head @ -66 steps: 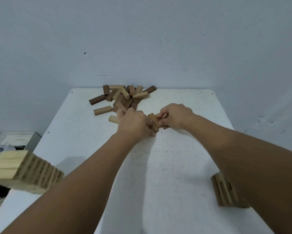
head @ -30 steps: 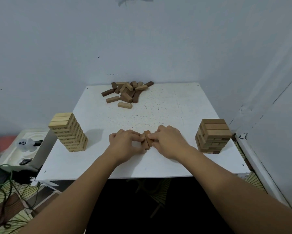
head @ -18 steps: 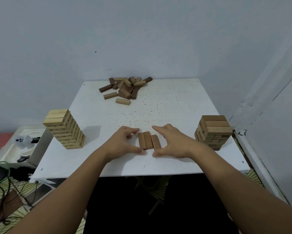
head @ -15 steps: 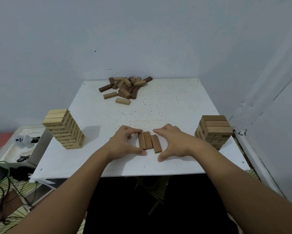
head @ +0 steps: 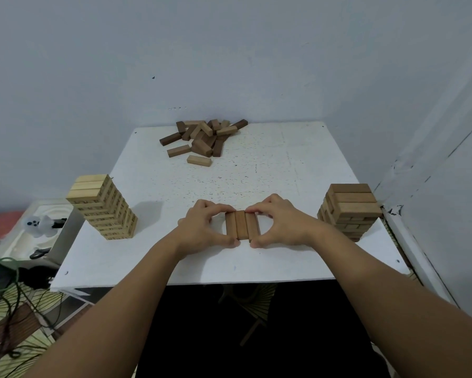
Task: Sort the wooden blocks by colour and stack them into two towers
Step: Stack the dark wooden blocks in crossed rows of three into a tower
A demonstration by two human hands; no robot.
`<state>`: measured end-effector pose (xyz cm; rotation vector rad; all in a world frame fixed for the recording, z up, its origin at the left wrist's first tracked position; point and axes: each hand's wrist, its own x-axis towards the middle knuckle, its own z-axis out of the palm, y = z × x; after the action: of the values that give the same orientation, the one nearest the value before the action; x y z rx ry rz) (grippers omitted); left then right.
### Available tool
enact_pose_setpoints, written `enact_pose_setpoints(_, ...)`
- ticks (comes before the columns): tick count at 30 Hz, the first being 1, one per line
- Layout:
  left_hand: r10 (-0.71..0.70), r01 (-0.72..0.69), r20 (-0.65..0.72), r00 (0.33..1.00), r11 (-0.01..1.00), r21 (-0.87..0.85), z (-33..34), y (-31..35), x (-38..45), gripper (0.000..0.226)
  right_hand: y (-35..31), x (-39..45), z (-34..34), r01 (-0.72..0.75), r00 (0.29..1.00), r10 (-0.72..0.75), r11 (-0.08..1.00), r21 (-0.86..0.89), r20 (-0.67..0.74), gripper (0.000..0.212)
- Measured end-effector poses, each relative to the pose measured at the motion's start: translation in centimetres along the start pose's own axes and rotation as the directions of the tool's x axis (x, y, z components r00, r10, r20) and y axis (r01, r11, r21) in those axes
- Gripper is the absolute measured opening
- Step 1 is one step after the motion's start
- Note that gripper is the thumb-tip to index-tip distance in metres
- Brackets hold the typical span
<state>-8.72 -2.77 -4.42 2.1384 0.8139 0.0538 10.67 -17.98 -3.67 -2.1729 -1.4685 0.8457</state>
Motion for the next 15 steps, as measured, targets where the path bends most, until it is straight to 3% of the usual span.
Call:
enact_pose_setpoints(5, 0.008, -0.008, -0.006, 1.0, 1.0, 0.024, 0.1, 0.0, 0.0, 0.073, 0.3, -0.1, 0.5, 0.0, 1.0, 0.001, 0.998, 0.056, -0.016, 0.081)
enact_pose_setpoints(15, 0.087, -0.082, -0.058, 0.995, 0.994, 0.071, 0.5, 0.0, -0.6, 0.07, -0.6, -1.3, 1.5, 0.057, 0.987, -0.055, 0.998, 0.006, -0.15, 0.071)
